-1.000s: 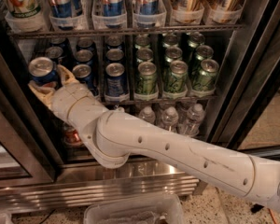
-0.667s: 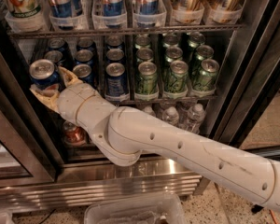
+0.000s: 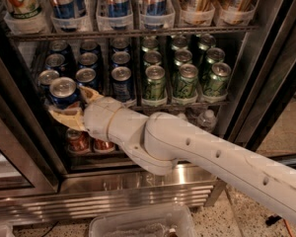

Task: Pick pepsi can from middle shelf of fridge

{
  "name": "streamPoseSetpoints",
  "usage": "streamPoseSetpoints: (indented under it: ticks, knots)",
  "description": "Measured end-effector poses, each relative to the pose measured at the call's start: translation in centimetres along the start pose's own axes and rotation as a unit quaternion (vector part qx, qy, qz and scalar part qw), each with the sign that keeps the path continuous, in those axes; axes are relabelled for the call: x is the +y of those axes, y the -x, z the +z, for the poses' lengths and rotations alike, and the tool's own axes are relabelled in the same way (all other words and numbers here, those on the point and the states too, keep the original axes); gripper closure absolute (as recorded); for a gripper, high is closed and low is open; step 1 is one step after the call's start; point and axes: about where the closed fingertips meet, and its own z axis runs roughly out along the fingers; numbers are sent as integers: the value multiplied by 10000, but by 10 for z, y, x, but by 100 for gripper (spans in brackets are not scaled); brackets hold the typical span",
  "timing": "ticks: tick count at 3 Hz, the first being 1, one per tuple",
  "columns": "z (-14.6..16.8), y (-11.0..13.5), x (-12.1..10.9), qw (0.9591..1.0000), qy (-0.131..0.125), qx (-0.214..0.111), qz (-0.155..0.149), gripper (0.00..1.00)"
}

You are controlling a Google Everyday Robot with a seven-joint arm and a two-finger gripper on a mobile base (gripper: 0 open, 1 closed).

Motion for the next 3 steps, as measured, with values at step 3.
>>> streamPoseSetpoints:
  ticks: [3]
  knots:
    - [-95,-6,14,9981,525,22,333,100]
